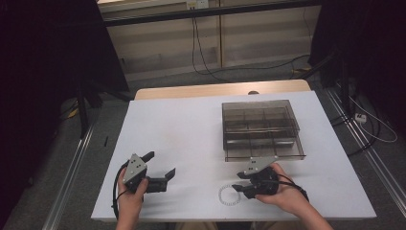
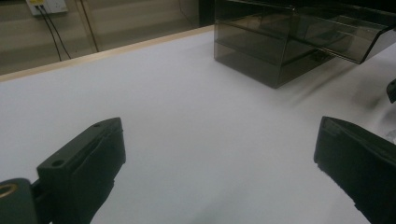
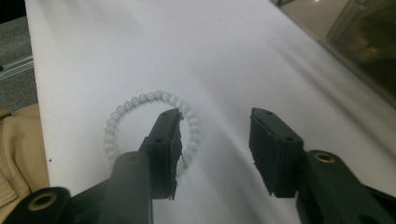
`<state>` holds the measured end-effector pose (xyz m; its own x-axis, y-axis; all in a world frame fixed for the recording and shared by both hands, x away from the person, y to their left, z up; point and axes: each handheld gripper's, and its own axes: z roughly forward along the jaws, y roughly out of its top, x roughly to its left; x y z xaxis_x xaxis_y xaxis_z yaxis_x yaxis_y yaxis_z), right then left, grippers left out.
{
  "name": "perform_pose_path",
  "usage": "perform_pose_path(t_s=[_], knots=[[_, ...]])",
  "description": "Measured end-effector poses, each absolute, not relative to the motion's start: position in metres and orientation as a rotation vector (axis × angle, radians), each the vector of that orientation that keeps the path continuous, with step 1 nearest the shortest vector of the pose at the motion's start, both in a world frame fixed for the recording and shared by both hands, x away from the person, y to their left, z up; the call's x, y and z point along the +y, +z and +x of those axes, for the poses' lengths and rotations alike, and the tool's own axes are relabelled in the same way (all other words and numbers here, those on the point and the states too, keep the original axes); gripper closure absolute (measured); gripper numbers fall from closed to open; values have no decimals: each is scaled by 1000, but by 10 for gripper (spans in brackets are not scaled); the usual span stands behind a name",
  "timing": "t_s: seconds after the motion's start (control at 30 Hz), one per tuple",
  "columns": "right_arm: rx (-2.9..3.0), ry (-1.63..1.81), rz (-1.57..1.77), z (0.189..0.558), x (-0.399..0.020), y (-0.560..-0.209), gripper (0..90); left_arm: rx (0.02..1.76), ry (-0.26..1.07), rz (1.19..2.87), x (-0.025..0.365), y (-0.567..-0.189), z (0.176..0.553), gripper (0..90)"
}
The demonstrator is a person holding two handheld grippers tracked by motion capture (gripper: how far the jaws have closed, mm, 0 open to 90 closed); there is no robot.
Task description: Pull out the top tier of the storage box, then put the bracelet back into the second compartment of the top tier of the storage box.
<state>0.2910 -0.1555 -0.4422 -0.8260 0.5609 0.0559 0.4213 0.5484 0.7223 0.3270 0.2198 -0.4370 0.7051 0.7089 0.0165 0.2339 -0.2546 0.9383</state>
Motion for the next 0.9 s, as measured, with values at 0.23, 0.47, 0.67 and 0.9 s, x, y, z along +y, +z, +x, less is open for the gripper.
perform_pose_path(t_s=[0.23, 0.47, 0.67, 0.9], knots=[[2637, 1125, 821, 293, -146, -451, 668, 743, 543, 1815, 220, -437, 327, 24], [2674, 1058, 772, 294, -141, -452, 721, 744, 542, 1817, 220, -437, 327, 24], [2673, 1070, 794, 295, -141, -453, 783, 744, 543, 1819, 220, -437, 327, 24], [2678, 1063, 813, 297, -140, -452, 864, 744, 543, 1812, 221, -436, 326, 24]])
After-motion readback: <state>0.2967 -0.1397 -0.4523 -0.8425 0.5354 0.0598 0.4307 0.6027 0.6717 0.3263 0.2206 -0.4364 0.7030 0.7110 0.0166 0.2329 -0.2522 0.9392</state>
